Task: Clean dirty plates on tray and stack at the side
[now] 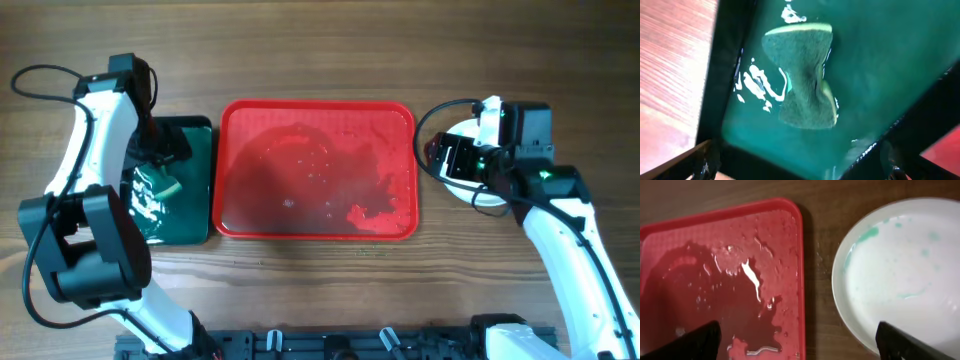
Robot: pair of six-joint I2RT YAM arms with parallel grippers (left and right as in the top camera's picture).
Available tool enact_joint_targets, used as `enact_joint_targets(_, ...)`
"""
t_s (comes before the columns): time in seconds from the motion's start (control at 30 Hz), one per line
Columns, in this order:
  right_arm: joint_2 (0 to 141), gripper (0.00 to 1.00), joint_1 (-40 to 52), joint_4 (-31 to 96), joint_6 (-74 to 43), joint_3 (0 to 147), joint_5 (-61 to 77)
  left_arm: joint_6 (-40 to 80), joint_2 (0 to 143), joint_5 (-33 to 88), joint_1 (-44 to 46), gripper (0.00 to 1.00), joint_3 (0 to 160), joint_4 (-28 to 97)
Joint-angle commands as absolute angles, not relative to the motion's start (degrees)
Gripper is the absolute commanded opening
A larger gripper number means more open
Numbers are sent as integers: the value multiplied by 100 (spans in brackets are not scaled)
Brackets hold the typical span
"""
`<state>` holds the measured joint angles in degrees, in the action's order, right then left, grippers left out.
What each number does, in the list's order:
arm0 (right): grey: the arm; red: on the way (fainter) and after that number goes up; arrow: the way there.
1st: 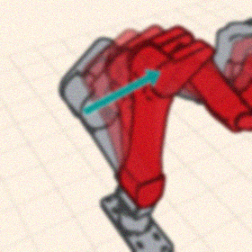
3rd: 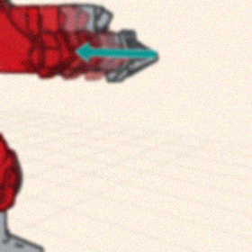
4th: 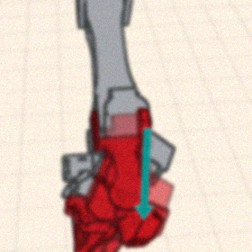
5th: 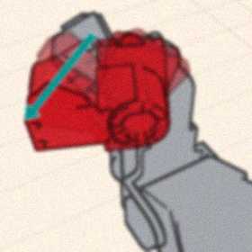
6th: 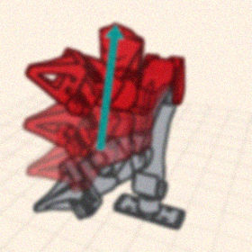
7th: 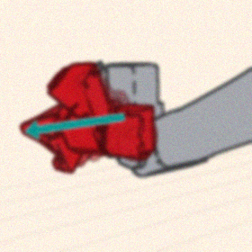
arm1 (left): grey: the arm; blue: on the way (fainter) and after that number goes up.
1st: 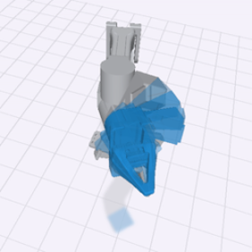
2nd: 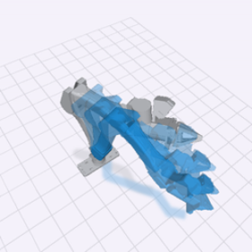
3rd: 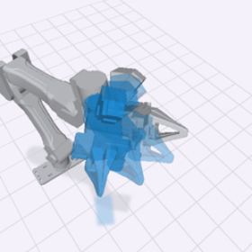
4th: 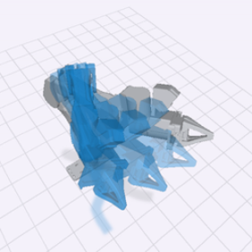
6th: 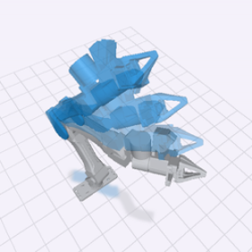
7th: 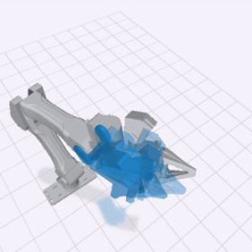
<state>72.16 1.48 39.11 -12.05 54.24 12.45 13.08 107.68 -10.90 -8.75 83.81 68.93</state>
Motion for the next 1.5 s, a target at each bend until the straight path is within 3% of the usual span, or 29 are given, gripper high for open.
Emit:
enact_joint_targets(0.0,7161,100,165,4613,-1004,6611,1179,1369,10237,-1142,-768,100,9467,7157)
enact_joint_targets(0.23,6770,100,165,6845,-1011,9432,1011,1391,9518,-1098,-655,100,9826,6772)
enact_joint_targets(0.33,6204,100,165,6976,-1260,9579,1107,1391,9537,-1098,-652,100,9826,6772)
enact_joint_targets(0.43,5787,100,165,7083,-2502,9579,1437,1391,9537,-1098,-655,100,9826,6772)
enact_joint_targets(0.63,5618,100,165,7397,-1852,9557,84,1391,9537,-1098,-655,100,9826,6772)
enact_joint_targets(0.73,5065,100,148,6471,-1070,8750,172,1391,9537,-1098,-655,100,9826,6772)
enact_joint_targets(0.87,3548,100,84,4423,-143,6427,797,1391,9537,-1098,-655,100,9826,6772)
enact_joint_targets(1.1,1243,100,36,843,-154,2137,869,1391,9537,-1098,-655,100,9826,6772)
enact_joint_targets(1.23,80,100,36,215,-167,668,893,1391,9537,-1098,-655,100,9826,6772)
enact_joint_targets(1.47,16,100,40,-75,-152,30,906,1391,9537,-1098,-655,100,9826,6772)
